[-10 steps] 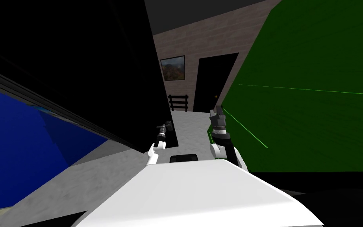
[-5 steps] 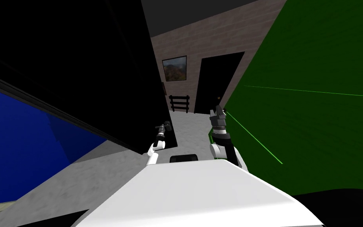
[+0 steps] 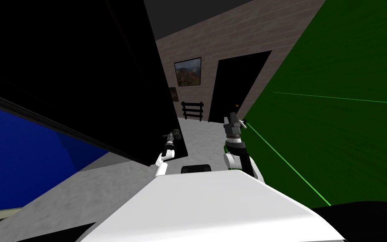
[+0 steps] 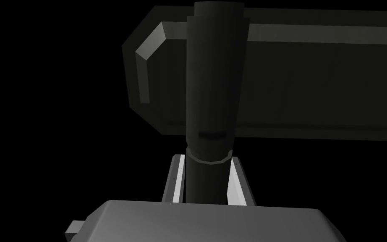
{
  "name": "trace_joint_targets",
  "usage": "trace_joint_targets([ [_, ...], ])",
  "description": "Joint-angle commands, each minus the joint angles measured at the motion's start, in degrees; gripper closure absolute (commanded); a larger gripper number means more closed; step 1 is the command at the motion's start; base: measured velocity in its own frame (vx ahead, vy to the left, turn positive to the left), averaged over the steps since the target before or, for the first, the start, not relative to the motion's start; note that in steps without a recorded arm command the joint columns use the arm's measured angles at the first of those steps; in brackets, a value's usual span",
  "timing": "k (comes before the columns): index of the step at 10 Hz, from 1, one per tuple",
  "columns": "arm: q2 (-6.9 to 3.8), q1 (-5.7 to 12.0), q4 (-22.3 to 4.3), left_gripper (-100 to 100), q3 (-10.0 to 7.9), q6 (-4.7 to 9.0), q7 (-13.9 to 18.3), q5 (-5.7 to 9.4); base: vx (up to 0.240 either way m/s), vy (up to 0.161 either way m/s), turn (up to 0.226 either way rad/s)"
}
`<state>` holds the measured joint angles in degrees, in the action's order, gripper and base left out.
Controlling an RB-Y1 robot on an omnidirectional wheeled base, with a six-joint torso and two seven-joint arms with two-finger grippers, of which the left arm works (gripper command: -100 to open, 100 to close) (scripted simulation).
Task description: Push the door open
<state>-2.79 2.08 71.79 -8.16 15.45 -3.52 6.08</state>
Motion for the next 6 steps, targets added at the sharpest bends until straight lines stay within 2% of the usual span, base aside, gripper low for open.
trace_joint_targets([
  [1, 0.12, 0.26, 0.06, 100, -0.86, 0.17, -0.19, 0.04, 0.160, -0.097, 0.053],
  [3, 0.24, 0.01, 0.04, 100, -1.05, -0.13, -0.31, 0.02, 0.125, -0.050, 0.045],
  [6, -0.28, 0.15, -0.02, 100, -2.40, -0.07, -0.51, 0.19, 0.145, -0.016, 0.034],
])
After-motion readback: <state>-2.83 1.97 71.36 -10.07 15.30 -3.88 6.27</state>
